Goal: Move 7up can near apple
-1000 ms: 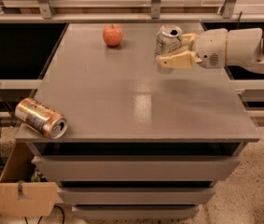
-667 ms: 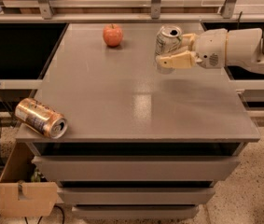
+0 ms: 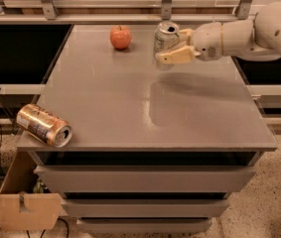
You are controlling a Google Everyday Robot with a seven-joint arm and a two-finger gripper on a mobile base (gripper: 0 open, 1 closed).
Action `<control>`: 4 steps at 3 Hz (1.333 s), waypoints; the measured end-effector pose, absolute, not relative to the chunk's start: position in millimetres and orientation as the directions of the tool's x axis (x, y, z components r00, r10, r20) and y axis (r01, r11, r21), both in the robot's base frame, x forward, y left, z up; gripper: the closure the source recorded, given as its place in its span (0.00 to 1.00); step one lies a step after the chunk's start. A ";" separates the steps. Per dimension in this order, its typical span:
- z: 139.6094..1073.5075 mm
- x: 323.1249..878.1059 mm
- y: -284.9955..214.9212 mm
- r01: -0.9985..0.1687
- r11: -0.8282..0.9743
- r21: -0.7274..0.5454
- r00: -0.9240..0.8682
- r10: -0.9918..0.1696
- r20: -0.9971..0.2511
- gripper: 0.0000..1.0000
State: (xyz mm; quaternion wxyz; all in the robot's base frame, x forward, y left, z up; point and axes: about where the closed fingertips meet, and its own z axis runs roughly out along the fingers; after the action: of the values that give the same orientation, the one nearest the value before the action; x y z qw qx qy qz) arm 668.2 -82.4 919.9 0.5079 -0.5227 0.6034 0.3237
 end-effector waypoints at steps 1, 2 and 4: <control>924.9 698.6 -68.8 -0.967 0.191 -0.166 0.101 -0.312 -0.945 1.00; 933.6 722.3 -52.3 -0.960 0.180 -0.213 0.144 -0.335 -0.931 1.00; 929.8 759.3 -34.2 -0.939 0.248 -0.241 0.144 -0.351 -0.925 1.00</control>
Offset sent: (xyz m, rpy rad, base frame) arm 0.0888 0.0398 0.0292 -0.0750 -0.1254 0.0393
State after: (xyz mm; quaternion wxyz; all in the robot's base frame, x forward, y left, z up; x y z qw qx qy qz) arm 759.3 -34.2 929.8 0.5240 -0.5456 0.5910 0.2802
